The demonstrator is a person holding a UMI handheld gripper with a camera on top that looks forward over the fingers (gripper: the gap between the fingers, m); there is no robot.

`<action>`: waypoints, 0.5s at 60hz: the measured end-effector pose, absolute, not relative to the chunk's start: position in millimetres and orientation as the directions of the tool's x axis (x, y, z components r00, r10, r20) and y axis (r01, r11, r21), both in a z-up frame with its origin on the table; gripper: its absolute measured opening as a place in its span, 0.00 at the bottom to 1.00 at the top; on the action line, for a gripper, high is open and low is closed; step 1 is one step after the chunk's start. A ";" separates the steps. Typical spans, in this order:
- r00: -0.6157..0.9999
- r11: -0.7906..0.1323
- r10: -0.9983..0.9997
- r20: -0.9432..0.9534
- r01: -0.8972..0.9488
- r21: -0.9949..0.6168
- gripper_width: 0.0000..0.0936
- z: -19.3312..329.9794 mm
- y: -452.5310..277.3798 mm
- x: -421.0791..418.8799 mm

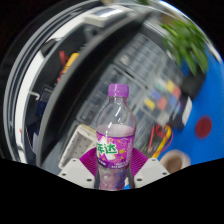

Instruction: Pour water

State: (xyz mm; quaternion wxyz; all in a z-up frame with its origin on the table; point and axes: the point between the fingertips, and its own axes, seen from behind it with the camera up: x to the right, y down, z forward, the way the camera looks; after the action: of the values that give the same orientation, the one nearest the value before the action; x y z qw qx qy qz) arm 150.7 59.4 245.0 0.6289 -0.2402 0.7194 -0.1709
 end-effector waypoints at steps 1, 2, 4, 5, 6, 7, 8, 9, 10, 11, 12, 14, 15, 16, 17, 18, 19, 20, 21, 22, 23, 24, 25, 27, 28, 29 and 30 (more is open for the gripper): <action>-0.090 0.796 -0.603 -0.793 -0.130 -0.591 0.43 250.2 52.3 150.6; -0.087 0.765 -0.643 -0.761 -0.128 -0.631 0.43 255.2 45.4 150.6; -0.082 0.693 -0.720 -0.689 -0.123 -0.710 0.42 262.8 34.5 149.8; -0.092 0.654 -0.756 -0.648 -0.138 -0.744 0.42 268.2 28.8 149.8; -0.094 0.615 -0.789 -0.608 -0.142 -0.776 0.43 269.9 22.0 150.1; -0.097 0.574 -0.819 -0.566 -0.143 -0.806 0.43 271.7 14.9 150.5; -0.099 0.530 -0.848 -0.520 -0.142 -0.836 0.43 273.2 7.7 151.0; -0.097 0.483 -0.875 -0.474 -0.140 -0.864 0.43 274.9 0.7 151.6; -0.095 0.437 -0.899 -0.427 -0.140 -0.889 0.43 275.7 -5.8 152.4; -0.095 0.393 -0.919 -0.383 -0.141 -0.908 0.43 275.7 -12.5 152.8; -0.097 0.352 -0.935 -0.341 -0.136 -0.926 0.43 273.7 -19.0 152.3; -0.109 0.274 -0.959 -0.260 -0.140 -0.951 0.43 270.6 -33.2 154.8; -0.114 0.234 -0.969 -0.219 -0.142 -0.962 0.43 269.0 -40.2 155.6; -0.121 0.197 -0.976 -0.180 -0.145 -0.970 0.43 266.9 -47.4 156.3; -0.129 0.164 -0.981 -0.145 -0.149 -0.975 0.43 264.2 -54.5 156.8; -0.137 0.136 -0.984 -0.115 -0.154 -0.979 0.43 260.8 -61.7 157.4; -0.145 0.111 -0.986 -0.088 -0.160 -0.981 0.42 256.8 -68.5 157.9; -0.151 0.089 -0.987 -0.064 -0.164 -0.982 0.42 252.8 -75.0 158.1; -0.155 0.070 -0.987 -0.043 -0.169 -0.983 0.42 248.3 -81.0 158.2; -0.160 0.054 -0.987 -0.026 -0.174 -0.983 0.42 243.3 -86.1 158.5; -0.160 0.041 -0.987 -0.014 -0.168 -0.985 0.42 236.9 -92.8 155.5; -0.163 0.029 -0.987 -0.002 -0.163 -0.986 0.42 229.3 -98.7 157.1; -0.170 0.020 -0.985 0.011 -0.180 -0.984 0.42 226.0 -103.3 157.7; -0.182 0.011 -0.983 0.024 -0.192 -0.981 0.43 214.3 -113.0 157.7; -0.188 0.010 -0.982 0.028 -0.197 -0.980 0.43 208.3 -117.8 157.6; -0.192 0.009 -0.981 0.030 -0.203 -0.979 0.43 202.3 -121.8 157.2; -0.193 0.008 -0.981 0.033 -0.208 -0.978 0.43 196.6 -125.4 157.2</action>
State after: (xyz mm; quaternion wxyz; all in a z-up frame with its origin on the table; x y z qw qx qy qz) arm 157.2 -125.4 196.6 0.3903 -0.5010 0.5932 -0.4948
